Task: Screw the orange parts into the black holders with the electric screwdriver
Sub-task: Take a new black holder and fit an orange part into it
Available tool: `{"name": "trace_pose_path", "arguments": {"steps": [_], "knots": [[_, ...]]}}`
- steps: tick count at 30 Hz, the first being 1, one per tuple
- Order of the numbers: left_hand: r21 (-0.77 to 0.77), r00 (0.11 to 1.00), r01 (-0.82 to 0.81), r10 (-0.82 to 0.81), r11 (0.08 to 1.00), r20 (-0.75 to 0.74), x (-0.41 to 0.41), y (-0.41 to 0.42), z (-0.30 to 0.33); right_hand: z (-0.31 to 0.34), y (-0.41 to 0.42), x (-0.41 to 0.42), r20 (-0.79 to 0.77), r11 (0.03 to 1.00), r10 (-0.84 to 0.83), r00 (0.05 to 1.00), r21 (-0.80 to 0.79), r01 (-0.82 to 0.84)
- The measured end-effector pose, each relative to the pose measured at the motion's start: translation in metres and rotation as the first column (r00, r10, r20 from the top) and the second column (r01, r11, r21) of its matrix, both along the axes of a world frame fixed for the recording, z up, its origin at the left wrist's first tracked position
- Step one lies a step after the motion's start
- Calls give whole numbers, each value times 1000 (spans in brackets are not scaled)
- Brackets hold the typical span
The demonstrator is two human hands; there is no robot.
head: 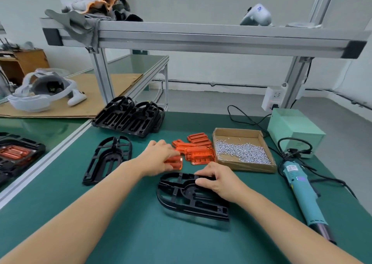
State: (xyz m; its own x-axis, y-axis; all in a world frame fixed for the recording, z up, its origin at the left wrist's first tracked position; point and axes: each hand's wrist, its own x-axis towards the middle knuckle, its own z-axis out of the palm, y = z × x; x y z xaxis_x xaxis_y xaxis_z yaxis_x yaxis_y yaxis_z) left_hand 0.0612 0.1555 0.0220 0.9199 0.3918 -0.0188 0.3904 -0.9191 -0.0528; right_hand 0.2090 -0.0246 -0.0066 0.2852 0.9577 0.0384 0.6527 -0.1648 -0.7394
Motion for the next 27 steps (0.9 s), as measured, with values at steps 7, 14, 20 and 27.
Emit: {"name": "trace_pose_path", "arguments": {"steps": [7, 14, 20, 27], "knots": [[-706, 785, 163, 344, 689, 516, -12, -13, 22, 2, 2, -10, 52, 995, -90, 995, 46, 88], [-828, 613, 526, 590, 191, 526, 4, -65, 20, 29, 5, -36, -591, 949, -24, 806, 239, 204], [-770, 596, 624, 557, 133, 579, 1, -87, 12, 32, -10, -33, -888, 926, -9, 459, 167, 340], [-778, 623, 586, 487, 227, 612, -6, -92, 5, 36, -29, -22, -700, 866, -123, 704, 270, 420]]}}
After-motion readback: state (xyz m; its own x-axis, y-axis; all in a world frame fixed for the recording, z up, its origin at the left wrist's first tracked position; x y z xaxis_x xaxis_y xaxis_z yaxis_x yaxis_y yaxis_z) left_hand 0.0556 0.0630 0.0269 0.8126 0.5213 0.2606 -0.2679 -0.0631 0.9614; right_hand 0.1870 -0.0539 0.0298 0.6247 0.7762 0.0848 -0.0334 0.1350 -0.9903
